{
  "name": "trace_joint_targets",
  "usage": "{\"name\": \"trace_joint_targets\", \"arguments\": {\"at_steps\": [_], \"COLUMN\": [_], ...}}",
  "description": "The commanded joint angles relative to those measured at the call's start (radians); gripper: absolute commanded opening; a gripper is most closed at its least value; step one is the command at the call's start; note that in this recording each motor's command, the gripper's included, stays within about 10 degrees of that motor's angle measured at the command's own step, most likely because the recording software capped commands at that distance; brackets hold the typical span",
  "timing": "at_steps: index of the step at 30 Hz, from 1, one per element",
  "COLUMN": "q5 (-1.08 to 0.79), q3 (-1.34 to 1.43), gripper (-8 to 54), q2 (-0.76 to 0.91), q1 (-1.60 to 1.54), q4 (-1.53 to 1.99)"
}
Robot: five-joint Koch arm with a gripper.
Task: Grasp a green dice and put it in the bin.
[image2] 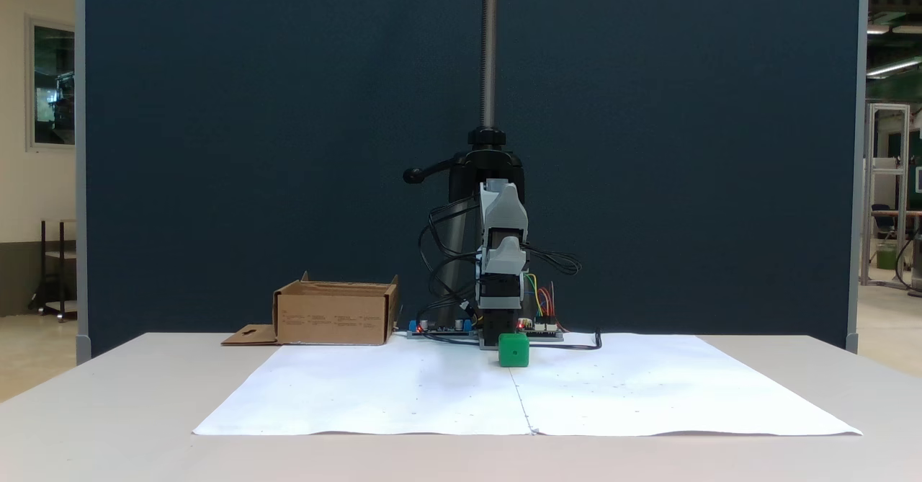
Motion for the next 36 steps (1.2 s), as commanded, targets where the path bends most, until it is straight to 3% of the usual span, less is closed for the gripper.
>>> {"name": "trace_joint_targets", "arguments": {"at_steps": [1, 31, 36], "q5": [-0.071, -0.077, -0.077], "q3": [0.066, 0.055, -0.040], "gripper": [43.2, 43.1, 43.1], "q2": [0.104, 0.104, 0.106], "q1": [0.009, 0.012, 0.021], "q4": [0.144, 0.160, 0.313]}}
